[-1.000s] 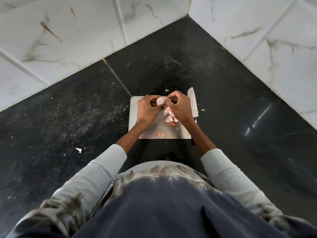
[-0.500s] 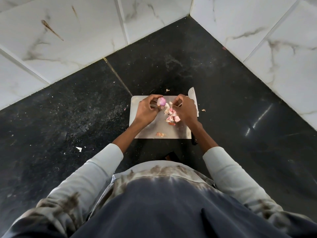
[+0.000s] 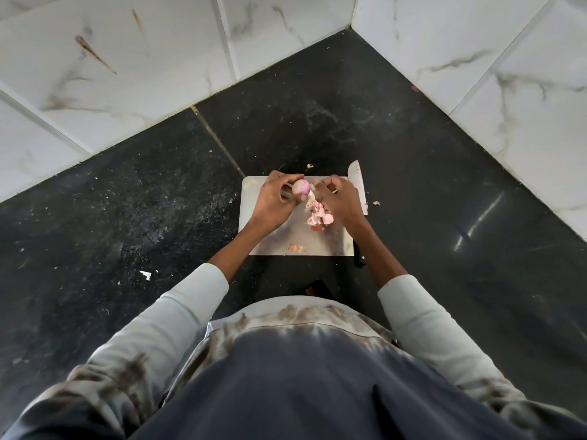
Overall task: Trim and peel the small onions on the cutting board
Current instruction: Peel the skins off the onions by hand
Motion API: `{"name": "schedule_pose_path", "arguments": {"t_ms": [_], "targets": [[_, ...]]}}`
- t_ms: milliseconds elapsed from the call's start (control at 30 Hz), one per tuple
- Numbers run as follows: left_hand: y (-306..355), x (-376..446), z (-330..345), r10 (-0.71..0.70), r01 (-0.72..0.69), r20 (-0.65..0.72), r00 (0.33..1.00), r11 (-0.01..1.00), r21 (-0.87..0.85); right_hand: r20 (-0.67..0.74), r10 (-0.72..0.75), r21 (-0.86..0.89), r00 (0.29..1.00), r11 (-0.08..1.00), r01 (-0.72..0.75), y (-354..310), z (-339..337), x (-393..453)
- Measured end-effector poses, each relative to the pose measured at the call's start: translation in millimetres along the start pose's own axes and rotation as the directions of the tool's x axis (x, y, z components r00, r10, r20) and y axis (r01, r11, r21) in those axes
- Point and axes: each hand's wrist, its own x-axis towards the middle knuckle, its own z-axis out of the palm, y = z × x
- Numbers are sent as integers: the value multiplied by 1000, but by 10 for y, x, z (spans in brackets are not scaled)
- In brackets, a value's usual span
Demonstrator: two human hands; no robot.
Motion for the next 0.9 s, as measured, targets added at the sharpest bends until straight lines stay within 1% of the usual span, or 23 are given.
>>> {"name": "schedule_pose_path", "arguments": {"t_ms": [67, 100, 133, 200, 267, 433, 567, 733, 900], "targets": [[35, -4, -12, 9, -10, -17, 1000, 1000, -19, 147, 59, 195, 987, 977, -87, -62, -30, -27], [54, -8, -19, 21, -22, -23, 1000, 999, -40, 216, 65, 269, 974, 955, -124, -73, -41, -37], [73, -9, -27, 30, -31, -25, 999, 997, -67, 253, 55, 325, 966, 935, -139, -68, -46, -41], [110, -7, -40, 25, -27, -28, 999, 994, -108, 247, 30, 403, 969, 906, -131, -32, -45, -29], [134, 0, -49, 3, -10, -47, 999, 990, -142, 207, 8, 463, 978, 880, -105, -20, -35, -25], [145, 7, -23, -116, 80, -169, 979, 976, -205, 74, 18, 468, 997, 882, -51, -91, -10, -46], [167, -9, -18, -160, 115, -179, 971, 964, -238, 31, 20, 437, 999, 899, -31, -113, 18, -72], [185, -45, 12, -190, 132, -197, 962, 953, -273, -35, -53, 385, 998, 921, 63, -110, 30, -129], [216, -48, 37, -234, 149, -196, 952, 917, -369, -69, -65, 371, 995, 925, 86, -141, 33, -144]]}}
